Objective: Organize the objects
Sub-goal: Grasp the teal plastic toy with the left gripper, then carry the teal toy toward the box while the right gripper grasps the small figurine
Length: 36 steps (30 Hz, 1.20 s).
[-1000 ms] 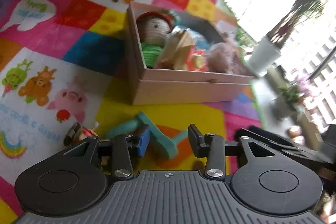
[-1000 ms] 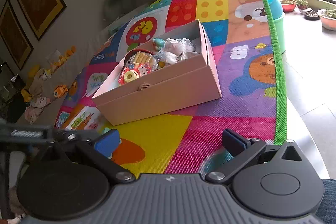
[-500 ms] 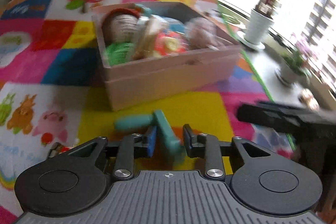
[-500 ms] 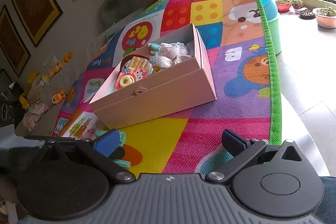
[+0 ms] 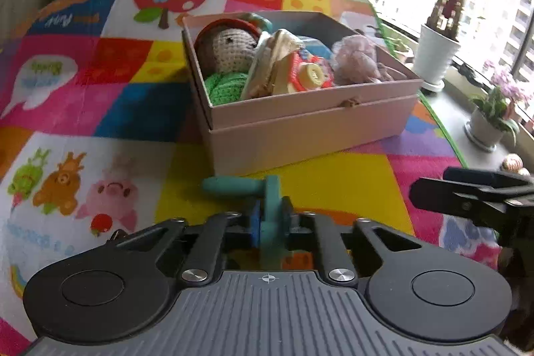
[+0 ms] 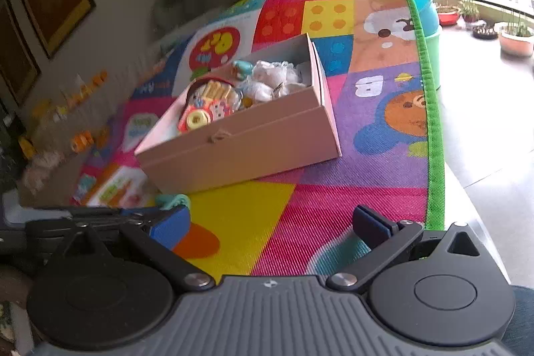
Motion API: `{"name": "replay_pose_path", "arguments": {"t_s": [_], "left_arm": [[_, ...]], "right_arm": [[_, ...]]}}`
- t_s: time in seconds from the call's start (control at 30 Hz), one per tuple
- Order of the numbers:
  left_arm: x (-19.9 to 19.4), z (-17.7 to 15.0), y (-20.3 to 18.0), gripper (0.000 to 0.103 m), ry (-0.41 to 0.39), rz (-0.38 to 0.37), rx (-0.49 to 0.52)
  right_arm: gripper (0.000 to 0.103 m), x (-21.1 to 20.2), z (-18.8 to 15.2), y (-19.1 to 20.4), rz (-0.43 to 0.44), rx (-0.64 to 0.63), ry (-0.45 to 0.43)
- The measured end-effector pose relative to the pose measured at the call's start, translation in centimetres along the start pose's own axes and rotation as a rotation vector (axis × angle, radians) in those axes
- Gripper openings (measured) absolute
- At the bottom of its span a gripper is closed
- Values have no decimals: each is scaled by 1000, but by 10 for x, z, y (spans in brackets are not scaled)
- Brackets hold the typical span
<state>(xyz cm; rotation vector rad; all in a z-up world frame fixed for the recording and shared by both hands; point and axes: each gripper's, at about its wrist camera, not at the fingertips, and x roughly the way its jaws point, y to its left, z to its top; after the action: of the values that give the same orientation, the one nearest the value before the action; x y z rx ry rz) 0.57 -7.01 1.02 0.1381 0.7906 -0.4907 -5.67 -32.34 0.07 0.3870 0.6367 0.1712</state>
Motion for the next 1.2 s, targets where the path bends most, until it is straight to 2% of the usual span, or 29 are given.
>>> {"name": "replay_pose_path", "arguments": {"t_s": [0.13, 0.23, 0.37, 0.47, 0.5, 0.57, 0.63, 0.73, 0.8, 0.9, 0.93, 0.97, 1.1, 1.2], "left_arm": [[-20, -10, 13, 14, -46, -90, -35], [-55, -9, 39, 14, -141, -105, -105], [-109, -9, 89, 14, -289, -45, -227], [-135, -19, 118, 14, -338, 11, -294], [-140, -24, 125, 14, -343, 24, -313], [-145, -36, 138, 14, -339, 33, -361], [-144, -46, 148, 14, -323, 23, -402], [-135, -57, 159, 14, -295, 2, -449], [-127, -61, 163, 14, -282, -12, -473], [-122, -69, 171, 14, -281, -37, -484], [-120, -71, 172, 14, -281, -43, -489], [-117, -72, 173, 14, -280, -49, -493], [-109, -76, 175, 14, -276, -57, -506], [-111, -77, 173, 14, -285, -42, -493]], "right_arm": [[103, -4, -3, 11, -58, -86, 7], [103, -11, -8, 26, -67, -175, 18], [103, -13, -11, 58, 0, -271, 43], [103, 0, -14, 89, 69, -337, 82], [103, 6, -15, 100, 89, -354, 95], [97, 21, -18, 119, 114, -392, 125], [85, 36, -20, 137, 128, -434, 160], [79, 52, -23, 154, 126, -497, 184], [77, 54, -23, 158, 50, -571, 153], [76, 50, -20, 154, -169, -671, 37], [76, 48, -18, 150, -210, -674, 18], [76, 42, -14, 146, -204, -652, 17], [83, 25, -9, 149, -17, -554, 64], [85, 35, -15, 166, 46, -503, 95]]}}
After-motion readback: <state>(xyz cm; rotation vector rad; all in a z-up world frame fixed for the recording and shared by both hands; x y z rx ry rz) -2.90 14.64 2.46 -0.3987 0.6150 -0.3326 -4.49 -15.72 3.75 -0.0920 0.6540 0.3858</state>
